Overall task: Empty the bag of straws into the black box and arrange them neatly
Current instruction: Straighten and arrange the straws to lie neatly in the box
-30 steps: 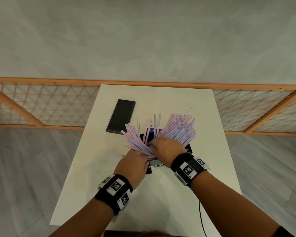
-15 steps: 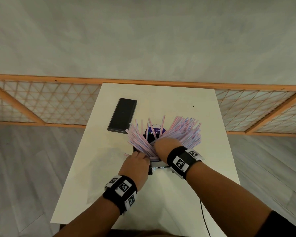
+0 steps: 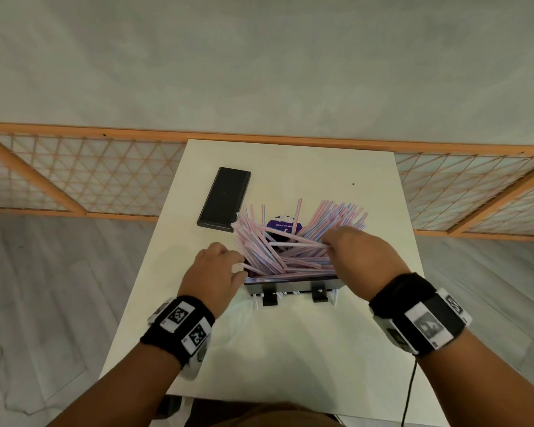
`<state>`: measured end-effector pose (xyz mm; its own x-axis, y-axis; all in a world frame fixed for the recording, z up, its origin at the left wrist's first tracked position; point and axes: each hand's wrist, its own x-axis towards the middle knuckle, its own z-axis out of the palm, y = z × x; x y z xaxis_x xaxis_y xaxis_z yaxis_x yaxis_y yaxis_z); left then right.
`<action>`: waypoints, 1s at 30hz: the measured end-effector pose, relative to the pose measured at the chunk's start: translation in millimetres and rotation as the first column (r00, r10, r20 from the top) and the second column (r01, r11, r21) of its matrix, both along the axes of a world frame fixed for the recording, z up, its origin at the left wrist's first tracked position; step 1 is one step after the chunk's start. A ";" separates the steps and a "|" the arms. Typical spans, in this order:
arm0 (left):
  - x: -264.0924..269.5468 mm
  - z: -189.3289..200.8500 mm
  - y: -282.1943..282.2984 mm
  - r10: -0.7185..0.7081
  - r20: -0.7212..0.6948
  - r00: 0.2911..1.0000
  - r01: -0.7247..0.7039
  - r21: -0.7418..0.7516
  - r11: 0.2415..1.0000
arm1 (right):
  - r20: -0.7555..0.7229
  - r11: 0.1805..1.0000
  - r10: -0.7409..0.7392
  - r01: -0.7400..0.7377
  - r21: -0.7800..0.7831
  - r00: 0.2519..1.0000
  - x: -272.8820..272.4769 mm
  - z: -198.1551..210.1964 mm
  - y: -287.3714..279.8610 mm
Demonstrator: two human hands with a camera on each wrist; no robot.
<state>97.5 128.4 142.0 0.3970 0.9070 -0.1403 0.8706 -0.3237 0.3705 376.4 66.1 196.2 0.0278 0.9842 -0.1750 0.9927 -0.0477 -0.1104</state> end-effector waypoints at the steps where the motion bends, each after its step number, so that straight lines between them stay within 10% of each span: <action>1: -1.4 -1.9 1.0 -0.003 0.026 1.000 0.004 -0.050 0.999 | -0.019 1.000 0.000 0.000 0.009 1.000 -0.2 -6.4 -2.4; 8: -5.4 -16.5 -2.3 0.013 0.111 0.994 0.001 -0.130 0.992 | -0.083 0.978 0.058 -0.074 -0.196 0.995 -10.7 -51.8 -2.6; 15: -6.0 -11.5 -5.5 0.029 0.157 0.987 -0.008 -0.127 0.992 | -0.196 0.994 0.107 -0.112 -0.014 0.975 -36.6 -65.7 -0.2; 30: -73.7 111.4 7.6 0.214 0.333 0.918 -0.226 -0.003 0.974 | -0.202 0.986 0.108 -0.131 -0.106 0.973 -49.1 -84.0 13.2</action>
<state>23.8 136.0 253.4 0.2054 0.9787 -0.0031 0.7524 -0.1559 0.6400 327.4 79.2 112.2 -0.1347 0.9504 -0.2803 0.9519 0.0455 -0.3031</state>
